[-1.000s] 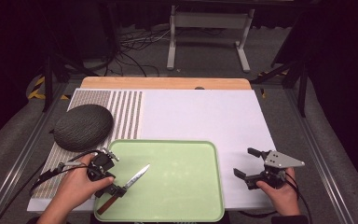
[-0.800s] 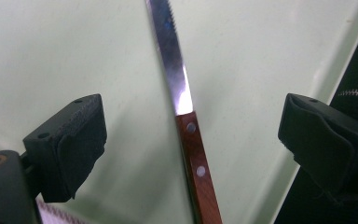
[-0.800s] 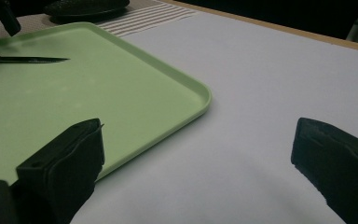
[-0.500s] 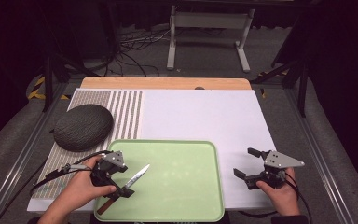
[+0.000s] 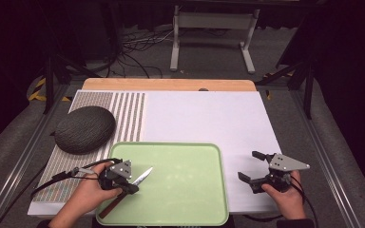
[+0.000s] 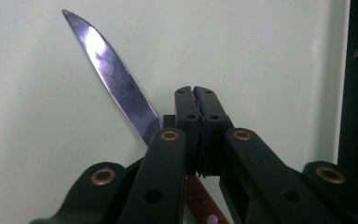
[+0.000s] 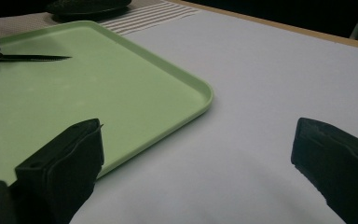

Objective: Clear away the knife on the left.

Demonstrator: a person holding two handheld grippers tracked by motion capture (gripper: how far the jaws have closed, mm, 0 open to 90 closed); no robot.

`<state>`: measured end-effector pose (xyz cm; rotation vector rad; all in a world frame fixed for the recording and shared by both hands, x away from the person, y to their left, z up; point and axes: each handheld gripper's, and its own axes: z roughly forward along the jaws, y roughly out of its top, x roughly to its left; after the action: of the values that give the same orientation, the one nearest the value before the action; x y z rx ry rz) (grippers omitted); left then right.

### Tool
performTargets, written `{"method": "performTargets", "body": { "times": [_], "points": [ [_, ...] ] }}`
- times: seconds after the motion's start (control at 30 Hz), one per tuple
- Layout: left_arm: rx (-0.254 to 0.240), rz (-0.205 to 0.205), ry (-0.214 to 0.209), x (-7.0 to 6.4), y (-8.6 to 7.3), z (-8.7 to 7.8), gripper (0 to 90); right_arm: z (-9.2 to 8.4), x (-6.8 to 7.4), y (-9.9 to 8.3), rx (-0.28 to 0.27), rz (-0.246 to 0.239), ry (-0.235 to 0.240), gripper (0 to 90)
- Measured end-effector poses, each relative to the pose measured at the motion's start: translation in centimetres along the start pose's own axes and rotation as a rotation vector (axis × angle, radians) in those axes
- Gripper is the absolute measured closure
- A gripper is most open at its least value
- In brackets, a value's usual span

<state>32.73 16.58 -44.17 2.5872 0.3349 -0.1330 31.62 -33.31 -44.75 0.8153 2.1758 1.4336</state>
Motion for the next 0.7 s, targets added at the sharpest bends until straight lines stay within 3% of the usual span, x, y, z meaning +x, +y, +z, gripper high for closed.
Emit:
{"method": "performTargets", "body": {
  "times": [0.07, 0.2, 0.7],
  "points": [
    [0.038, 0.001, 0.014, 0.01, -0.01, 0.15, 90.0, -0.08, -0.01, 0.00, -0.003, 0.001, -0.001, 3.2],
    [0.056, 0.000, 0.011, 0.09, -0.09, 0.21, 90.0, -0.04, -0.02, 0.00, -0.001, 0.000, -0.002, 3.2],
    [0.049, -0.006, 0.007, 0.25, -0.33, 0.12, 90.0, -0.07, -0.01, -0.04, -0.001, 0.002, -0.001, 3.2]
  ]
}}
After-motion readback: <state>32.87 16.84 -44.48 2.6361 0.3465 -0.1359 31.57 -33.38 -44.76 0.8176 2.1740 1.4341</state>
